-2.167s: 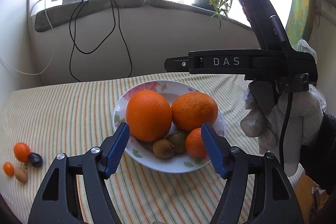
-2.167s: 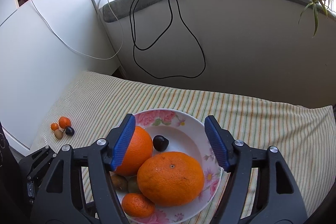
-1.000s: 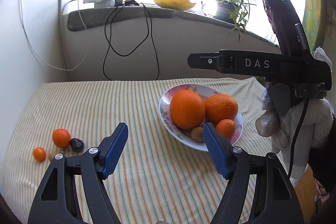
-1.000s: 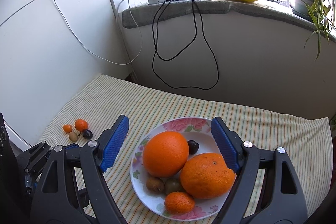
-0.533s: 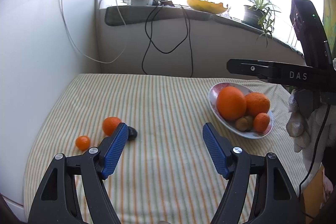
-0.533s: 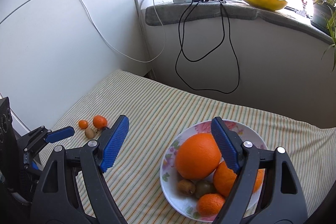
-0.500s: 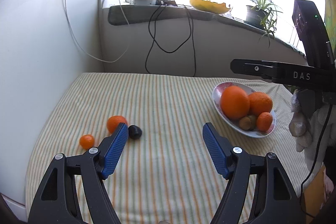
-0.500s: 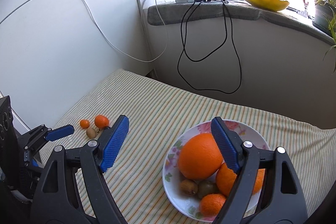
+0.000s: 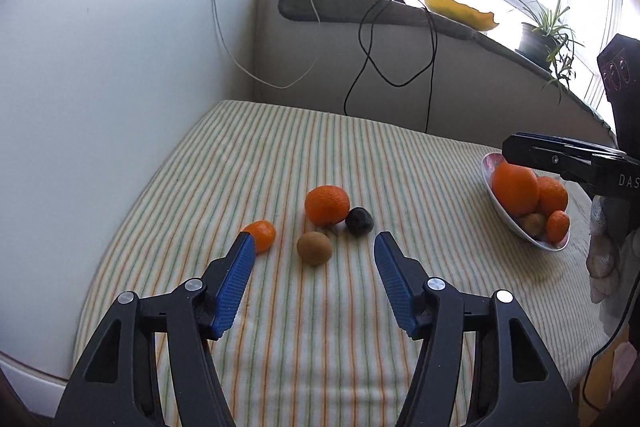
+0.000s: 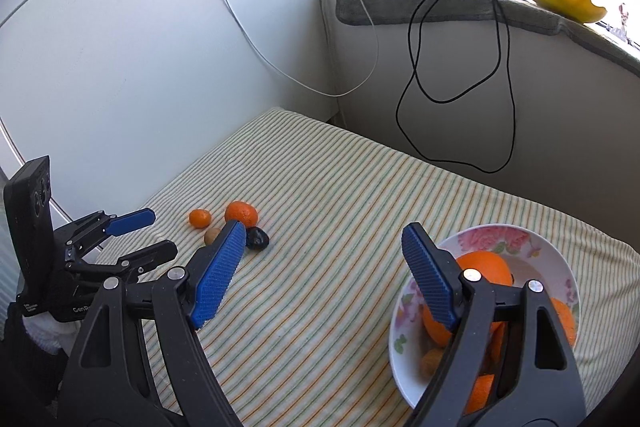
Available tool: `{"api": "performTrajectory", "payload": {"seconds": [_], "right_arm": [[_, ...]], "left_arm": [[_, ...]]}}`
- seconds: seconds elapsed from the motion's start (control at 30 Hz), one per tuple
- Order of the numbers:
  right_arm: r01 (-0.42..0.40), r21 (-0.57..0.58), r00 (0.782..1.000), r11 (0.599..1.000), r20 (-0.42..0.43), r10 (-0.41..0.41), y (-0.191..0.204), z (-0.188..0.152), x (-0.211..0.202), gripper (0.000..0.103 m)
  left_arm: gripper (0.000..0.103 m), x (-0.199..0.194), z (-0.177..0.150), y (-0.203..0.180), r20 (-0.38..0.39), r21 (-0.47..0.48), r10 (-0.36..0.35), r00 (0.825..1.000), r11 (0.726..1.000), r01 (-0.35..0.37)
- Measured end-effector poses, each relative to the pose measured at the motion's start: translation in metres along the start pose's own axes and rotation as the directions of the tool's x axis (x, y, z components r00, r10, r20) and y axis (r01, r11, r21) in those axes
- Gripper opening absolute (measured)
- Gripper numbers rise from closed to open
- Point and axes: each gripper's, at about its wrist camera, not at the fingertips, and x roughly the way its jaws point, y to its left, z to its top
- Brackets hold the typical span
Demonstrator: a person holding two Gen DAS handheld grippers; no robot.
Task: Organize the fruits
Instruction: 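Move both tools back from the plate toward the remaining loose fruit, then grasp a small tangerine with the left gripper while the right gripper grasps a dark plum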
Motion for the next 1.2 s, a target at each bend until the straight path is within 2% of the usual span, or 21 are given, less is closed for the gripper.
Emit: {"api": "performTrajectory", "payload": {"seconds": [0.2,0.47,0.57,0.77,1.2], "right_arm": [[-0.034,-0.023,0.999,0.999,-0.042,0.033,0.015,-0.004,0.023,0.082],[-0.089,-0.026,0.989,0.996,-0.122,0.085,0.031,-0.011,0.060,0.065],[-0.111,-0.021,0.982,0.994,-0.157,0.107,0.034,-0.014,0.076,0.055],[-0.130,-0.022,0.972,0.991,-0.200,0.124,0.043,-0.018,0.100,0.048],[-0.122,-0.030,0.965,0.992,-0.236,0.111,0.047,-0.016,0.131,0.045]], "left_arm": [[0.049,0.009,0.000,0.022,-0.018,-0.033,0.011,1.000,0.999,-0.011],[0.035,0.024,-0.002,0.036,-0.044,-0.055,0.000,0.999,0.999,-0.002],[0.035,0.028,-0.003,0.040,-0.049,-0.060,-0.005,0.999,0.998,0.002],[0.033,0.037,-0.002,0.043,-0.061,-0.059,-0.012,0.998,0.998,0.008],[0.030,0.050,-0.001,0.047,-0.086,-0.053,-0.020,0.996,0.998,0.015]]}}
